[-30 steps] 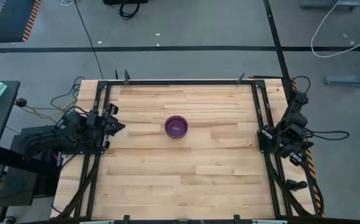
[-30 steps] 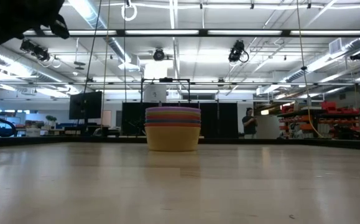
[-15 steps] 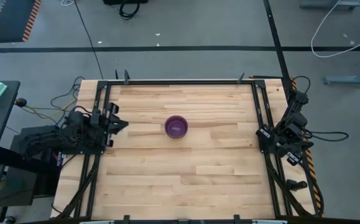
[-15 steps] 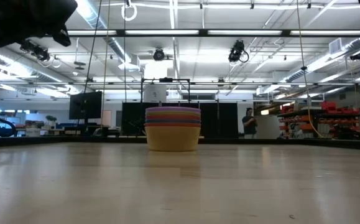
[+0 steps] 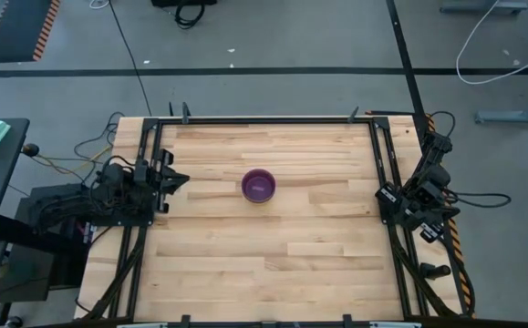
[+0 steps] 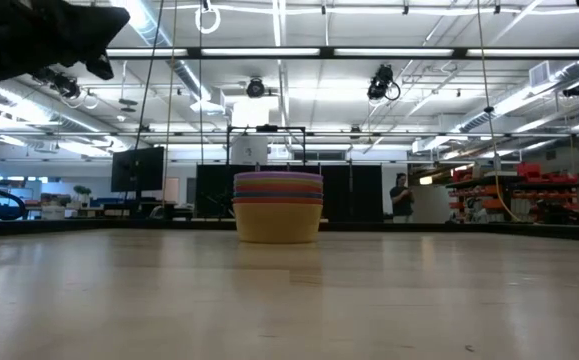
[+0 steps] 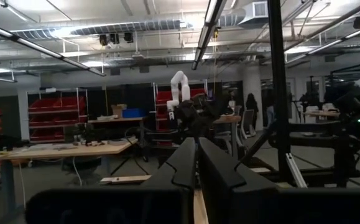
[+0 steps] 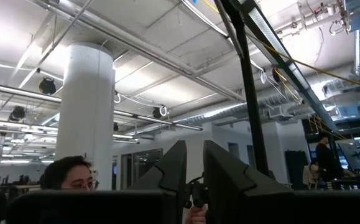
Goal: Nest bowls inside each other
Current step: Return To Home Position
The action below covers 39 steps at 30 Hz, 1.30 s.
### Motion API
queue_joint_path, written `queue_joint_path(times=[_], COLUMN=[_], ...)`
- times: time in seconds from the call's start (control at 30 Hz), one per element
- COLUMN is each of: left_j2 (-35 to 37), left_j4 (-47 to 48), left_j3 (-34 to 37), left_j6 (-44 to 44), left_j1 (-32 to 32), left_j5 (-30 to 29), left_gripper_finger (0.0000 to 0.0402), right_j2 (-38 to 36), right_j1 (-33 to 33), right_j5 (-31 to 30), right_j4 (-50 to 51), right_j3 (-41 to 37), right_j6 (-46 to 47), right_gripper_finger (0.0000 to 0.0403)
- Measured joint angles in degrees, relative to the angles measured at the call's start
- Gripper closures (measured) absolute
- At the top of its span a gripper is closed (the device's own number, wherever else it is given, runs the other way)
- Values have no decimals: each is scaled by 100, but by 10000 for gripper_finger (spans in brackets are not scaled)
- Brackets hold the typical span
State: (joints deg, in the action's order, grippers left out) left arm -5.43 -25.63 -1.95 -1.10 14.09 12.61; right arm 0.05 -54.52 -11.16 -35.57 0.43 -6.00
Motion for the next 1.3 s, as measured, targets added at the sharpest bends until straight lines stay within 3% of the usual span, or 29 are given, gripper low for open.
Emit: queue_joint_path(times=[0.77, 1.2, 1.3], left_j2=[424, 444, 444], left_j4=[90, 818, 996], left_j3=[146, 148, 148], left_j6=[-280, -295, -279], left_j1=[441, 601, 599], left_j5=[-82, -82, -82], left_gripper_finger=[375, 372, 377], right_j2=[0, 0, 0], right_j1=[0, 0, 0], right_j5=[263, 313, 630], right_j4=[-445, 1387, 1798], right_j3=[15, 4, 4], right_j6=[464, 1019, 1034], right_gripper_finger=[341, 341, 341])
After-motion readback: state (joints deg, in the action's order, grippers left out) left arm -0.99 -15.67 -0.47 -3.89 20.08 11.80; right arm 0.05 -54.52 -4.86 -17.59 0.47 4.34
